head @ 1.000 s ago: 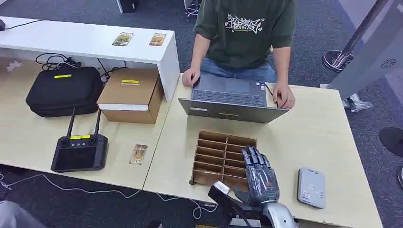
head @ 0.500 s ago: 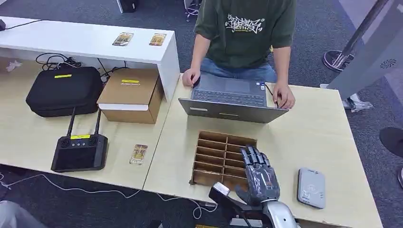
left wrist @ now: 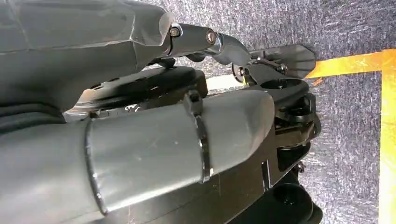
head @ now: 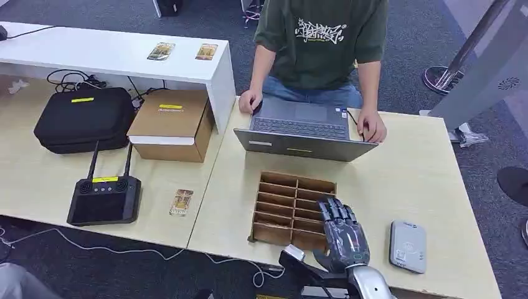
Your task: Pass the card to the sensor for recognition and then transmit it.
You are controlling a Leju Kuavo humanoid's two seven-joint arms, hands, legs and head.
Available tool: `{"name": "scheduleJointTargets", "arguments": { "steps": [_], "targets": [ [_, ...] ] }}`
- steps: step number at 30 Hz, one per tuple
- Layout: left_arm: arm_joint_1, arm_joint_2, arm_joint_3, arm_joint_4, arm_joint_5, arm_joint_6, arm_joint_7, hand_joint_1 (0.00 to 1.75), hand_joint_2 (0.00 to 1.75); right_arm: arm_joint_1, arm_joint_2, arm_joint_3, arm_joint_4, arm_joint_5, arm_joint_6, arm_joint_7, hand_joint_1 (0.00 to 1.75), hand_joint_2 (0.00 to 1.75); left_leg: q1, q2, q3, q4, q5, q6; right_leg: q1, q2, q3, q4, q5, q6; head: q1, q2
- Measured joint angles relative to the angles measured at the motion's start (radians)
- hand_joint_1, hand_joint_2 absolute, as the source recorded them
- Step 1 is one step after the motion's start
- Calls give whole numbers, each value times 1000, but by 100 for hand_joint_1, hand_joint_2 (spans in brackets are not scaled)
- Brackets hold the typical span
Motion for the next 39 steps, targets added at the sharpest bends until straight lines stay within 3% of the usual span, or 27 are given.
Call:
{"name": "scheduleJointTargets", "arguments": {
  "steps": [11, 39],
  "targets": [
    [2, -2, 0, 0, -5, 7, -8, 0, 0, 11, -31, 1, 0, -21, -18, 2, 0, 175, 0, 0, 0, 0, 0, 0, 0, 0, 0, 0, 0, 0, 0, 0],
    [21, 11, 0, 1, -15, -26, 26, 0, 0, -3, -31, 6, 0, -21, -18, -20, 0, 175, 0, 0, 0, 0, 0, 0, 0, 0, 0, 0, 0, 0, 0, 0]
  ]
}}
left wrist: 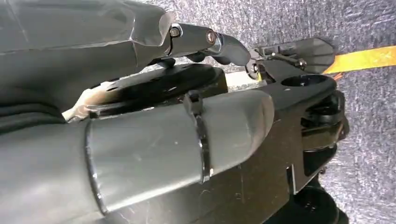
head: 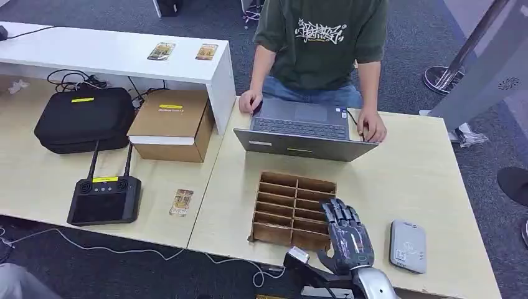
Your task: Pass the card to the sensor for recognition and then transmit it.
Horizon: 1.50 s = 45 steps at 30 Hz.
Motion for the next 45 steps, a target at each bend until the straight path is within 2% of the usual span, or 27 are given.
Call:
{"name": "scheduleJointTargets", "arguments": {
  "steps": [12, 45],
  "targets": [
    [1, 6, 0, 2, -11, -14, 19, 0, 0, -5, -10, 1, -1, -21, -5, -25, 0, 175, 0, 0, 0, 0, 0, 0, 0, 0, 0, 0, 0, 0, 0, 0],
    [11, 8, 0, 2, -24, -18, 1, 0, 0, -26, -4, 22, -16, -32, 12, -26, 0, 175, 0, 0, 0, 0, 0, 0, 0, 0, 0, 0, 0, 0, 0, 0]
  ]
}}
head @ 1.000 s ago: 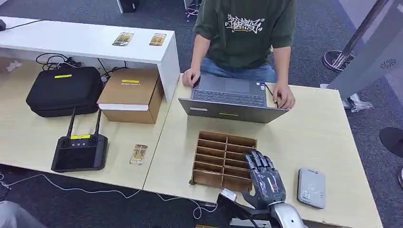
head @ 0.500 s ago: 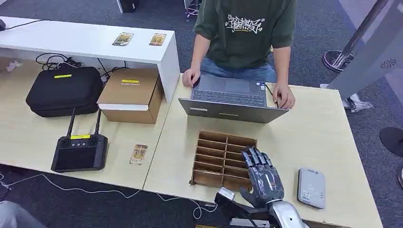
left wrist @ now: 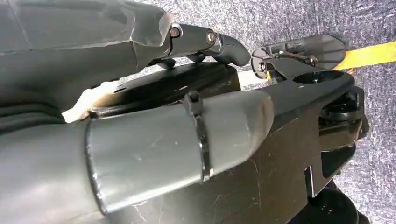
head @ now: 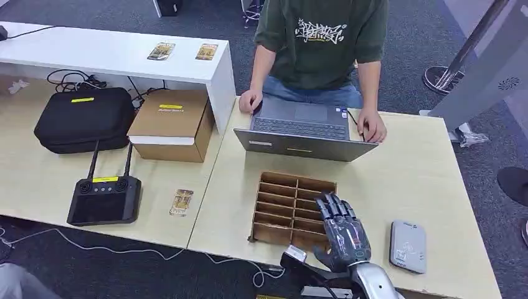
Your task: Pass the card to the sensor for recognition and then transmit it.
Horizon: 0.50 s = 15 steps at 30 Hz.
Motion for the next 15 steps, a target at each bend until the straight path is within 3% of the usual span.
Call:
{"name": "scheduleJointTargets", "arguments": {
  "steps": [15],
  "targets": [
    [2, -1, 0, 0, -14, 2, -7, 0, 0, 4, 0, 1, 32, -10, 30, -10, 0, 175, 0, 0, 0, 0, 0, 0, 0, 0, 0, 0, 0, 0, 0, 0]
  ]
}}
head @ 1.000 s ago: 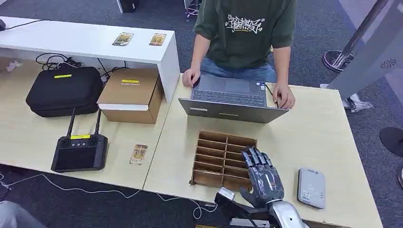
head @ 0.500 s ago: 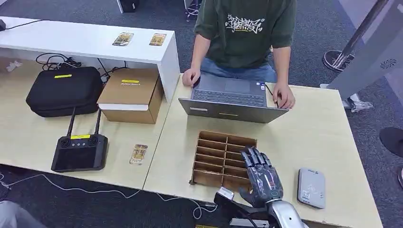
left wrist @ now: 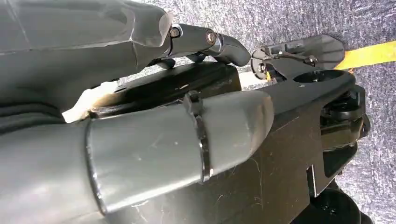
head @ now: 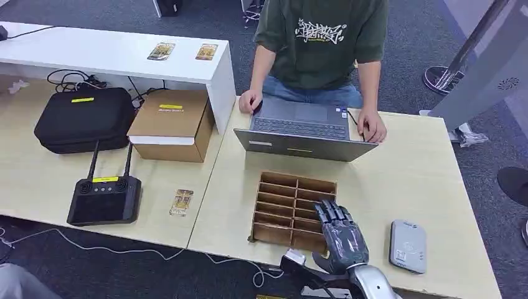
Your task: Pass the card to the sensor for recognition and then transmit it.
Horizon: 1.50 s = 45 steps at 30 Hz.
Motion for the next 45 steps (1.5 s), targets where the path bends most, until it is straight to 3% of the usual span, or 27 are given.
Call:
{"name": "scheduleJointTargets", "arguments": {
  "steps": [45],
  "targets": [
    [1, -10, 0, 0, -23, 17, 0, 0, 0, 18, 21, 0, 2, 36, -66, 12, 0, 175, 0, 0, 0, 0, 0, 0, 0, 0, 0, 0, 0, 0, 0, 0]
  ]
}}
